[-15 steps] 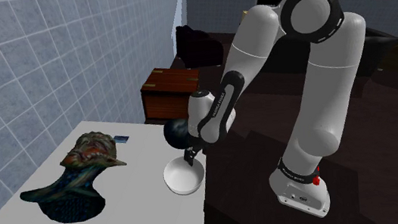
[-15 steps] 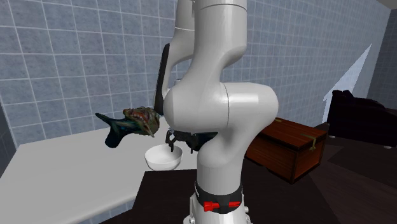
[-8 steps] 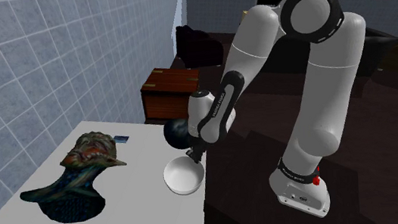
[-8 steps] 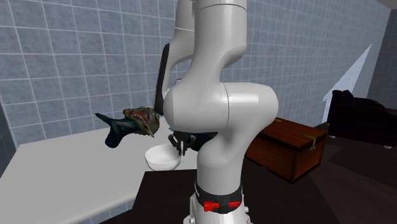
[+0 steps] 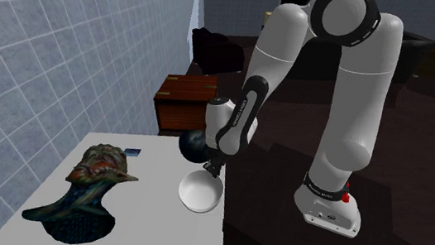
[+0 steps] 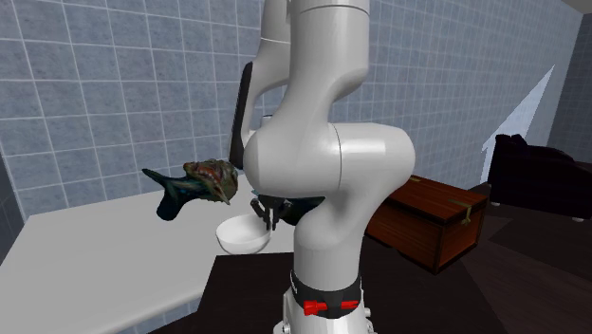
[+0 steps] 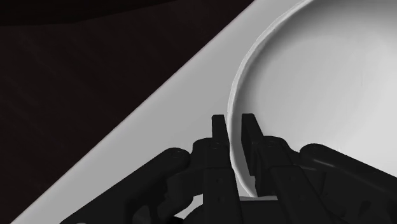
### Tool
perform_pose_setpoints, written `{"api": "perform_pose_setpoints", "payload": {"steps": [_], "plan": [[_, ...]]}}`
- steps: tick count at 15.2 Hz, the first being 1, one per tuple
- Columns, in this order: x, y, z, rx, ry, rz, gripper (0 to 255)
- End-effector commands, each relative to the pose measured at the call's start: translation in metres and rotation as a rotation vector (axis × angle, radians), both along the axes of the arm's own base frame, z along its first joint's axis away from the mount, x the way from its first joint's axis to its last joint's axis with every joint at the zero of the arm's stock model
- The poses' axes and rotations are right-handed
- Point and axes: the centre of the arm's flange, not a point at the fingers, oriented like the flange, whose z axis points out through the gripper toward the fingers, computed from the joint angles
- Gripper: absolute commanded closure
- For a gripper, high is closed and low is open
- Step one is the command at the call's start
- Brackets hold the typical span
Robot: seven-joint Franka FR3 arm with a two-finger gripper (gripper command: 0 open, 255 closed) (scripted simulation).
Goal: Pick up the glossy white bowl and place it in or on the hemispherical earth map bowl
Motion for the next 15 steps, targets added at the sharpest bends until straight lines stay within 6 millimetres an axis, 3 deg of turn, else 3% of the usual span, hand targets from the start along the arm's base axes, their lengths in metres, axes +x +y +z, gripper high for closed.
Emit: {"api": "perform_pose_setpoints", "payload": {"steps": [1,15], "plan": [[0.000,0.000,0.009,0.000,0.000,0.000,255],[0.000,0.000,0.083,0.000,0.000,0.000,255]]}}
